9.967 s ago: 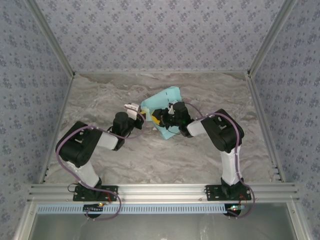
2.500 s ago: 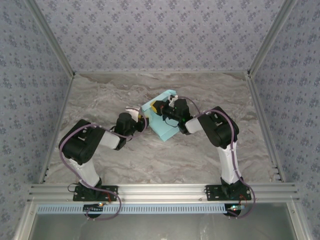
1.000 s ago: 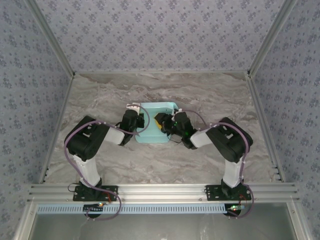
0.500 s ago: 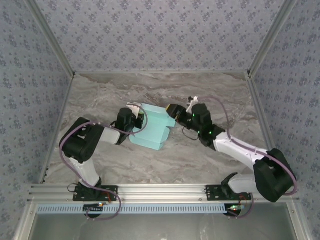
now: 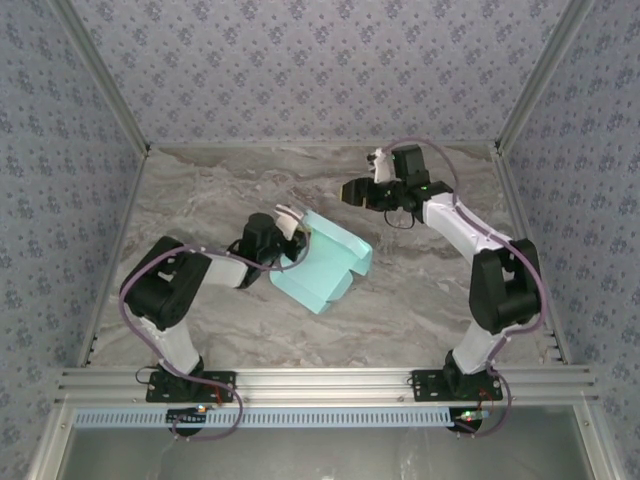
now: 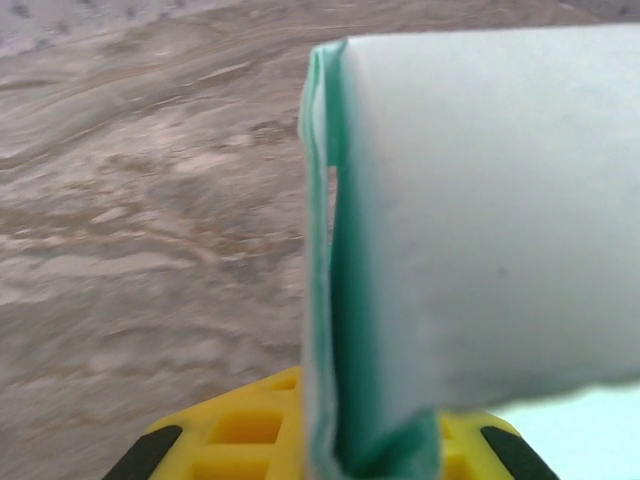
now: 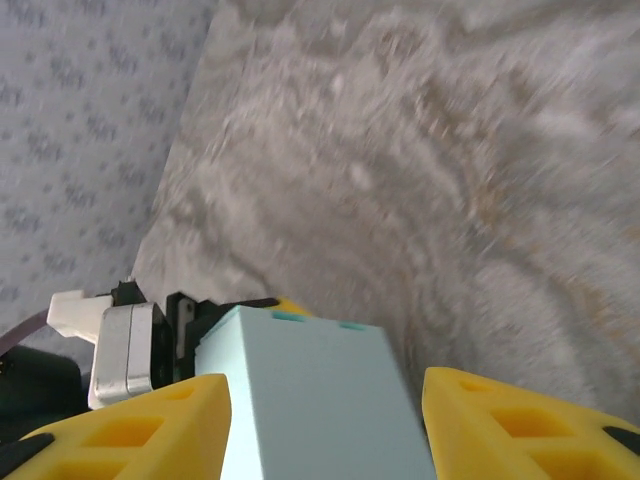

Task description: Fold the paper box

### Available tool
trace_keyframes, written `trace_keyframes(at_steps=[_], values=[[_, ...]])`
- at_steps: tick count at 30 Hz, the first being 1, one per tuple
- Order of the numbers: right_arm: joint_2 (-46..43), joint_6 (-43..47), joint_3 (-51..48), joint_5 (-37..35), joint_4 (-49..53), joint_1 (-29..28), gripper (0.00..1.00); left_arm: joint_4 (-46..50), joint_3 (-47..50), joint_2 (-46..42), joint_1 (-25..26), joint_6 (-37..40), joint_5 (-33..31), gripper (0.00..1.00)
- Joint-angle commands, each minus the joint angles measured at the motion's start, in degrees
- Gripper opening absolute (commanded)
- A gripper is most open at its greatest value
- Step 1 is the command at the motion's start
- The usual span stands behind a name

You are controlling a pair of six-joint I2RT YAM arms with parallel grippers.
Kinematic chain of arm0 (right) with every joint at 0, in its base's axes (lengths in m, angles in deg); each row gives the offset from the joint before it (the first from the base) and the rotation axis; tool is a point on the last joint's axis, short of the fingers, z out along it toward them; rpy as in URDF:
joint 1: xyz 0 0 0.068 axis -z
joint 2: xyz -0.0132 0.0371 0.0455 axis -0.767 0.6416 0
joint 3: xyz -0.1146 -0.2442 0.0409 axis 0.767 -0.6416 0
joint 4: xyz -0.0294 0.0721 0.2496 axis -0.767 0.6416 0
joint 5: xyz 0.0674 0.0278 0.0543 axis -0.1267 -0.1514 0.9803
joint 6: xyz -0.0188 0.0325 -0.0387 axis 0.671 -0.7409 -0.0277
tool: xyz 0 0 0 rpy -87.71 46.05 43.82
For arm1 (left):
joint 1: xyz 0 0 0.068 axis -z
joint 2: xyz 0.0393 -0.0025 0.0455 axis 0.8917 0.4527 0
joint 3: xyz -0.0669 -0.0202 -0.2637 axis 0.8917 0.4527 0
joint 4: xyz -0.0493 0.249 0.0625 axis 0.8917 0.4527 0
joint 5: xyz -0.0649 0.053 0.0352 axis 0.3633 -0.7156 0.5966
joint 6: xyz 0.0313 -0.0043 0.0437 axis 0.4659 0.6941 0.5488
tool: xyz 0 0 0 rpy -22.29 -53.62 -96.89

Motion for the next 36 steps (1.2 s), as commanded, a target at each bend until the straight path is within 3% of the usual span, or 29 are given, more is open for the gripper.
trace_keyframes(at_steps=[1,5,15,23,33,36], values=[[1.3,4.8,-0.6,8.8,3.0,-1.0,0.55,-6.4,1.6,4.2,2.4,0.2,-2.2,0.14],[2.8,7.5,-0.3,7.3,5.5,-2.2,0.56,-14.2,3.3,8.3,2.3,0.1,-2.9,0.15],[7.6,8.4,-1.0,3.5,7.2,-3.8,0.53,-9.5,1.2,9.0,2.4,-0.1,-0.1,0.19],[10.0,12.3,2.3,-1.9,12.8,-6.4,0.47,-15.5,3.3,10.5,3.3,-2.7,-5.2,0.20],[9.7,12.0,1.8,-4.3,14.3,-7.5,0.43,-21.4,6.0,6.2,3.3,-4.3,-8.0,0.38],[9.8,11.6,1.6,-4.1,14.3,-7.4,0.42,-23.6,6.7,5.8,3.3,-2.9,-8.3,0.39]])
